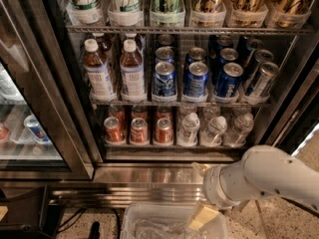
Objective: Pick coke can from bottom shelf of fridge
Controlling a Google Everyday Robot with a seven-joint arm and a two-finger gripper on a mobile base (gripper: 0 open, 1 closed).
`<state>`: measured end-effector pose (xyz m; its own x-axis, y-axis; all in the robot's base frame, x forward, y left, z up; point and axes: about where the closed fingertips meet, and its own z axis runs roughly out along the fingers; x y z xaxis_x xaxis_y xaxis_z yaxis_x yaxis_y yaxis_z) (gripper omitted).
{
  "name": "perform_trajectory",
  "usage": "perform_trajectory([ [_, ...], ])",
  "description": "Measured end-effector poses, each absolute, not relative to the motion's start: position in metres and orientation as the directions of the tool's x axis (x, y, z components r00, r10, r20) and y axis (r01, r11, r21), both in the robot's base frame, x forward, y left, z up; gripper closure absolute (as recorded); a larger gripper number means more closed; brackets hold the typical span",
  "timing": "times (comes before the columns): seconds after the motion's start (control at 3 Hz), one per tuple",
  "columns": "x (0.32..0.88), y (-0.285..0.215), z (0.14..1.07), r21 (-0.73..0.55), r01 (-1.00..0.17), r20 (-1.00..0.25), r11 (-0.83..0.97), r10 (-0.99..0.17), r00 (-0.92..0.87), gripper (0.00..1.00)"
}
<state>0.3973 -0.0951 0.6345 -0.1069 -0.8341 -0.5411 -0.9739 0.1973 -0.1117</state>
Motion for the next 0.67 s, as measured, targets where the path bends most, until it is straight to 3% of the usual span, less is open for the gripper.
perform_trajectory([
  [0.33, 0.4376, -0.0662, 0.5812, -0.17, -0.96, -0.605, 0.221, -0.792, -0.075, 0.0],
  [0.67, 0.4376, -0.0662, 0.5812, -0.17, -0.96, -0.605, 0.221, -0.792, -0.075, 0.0],
])
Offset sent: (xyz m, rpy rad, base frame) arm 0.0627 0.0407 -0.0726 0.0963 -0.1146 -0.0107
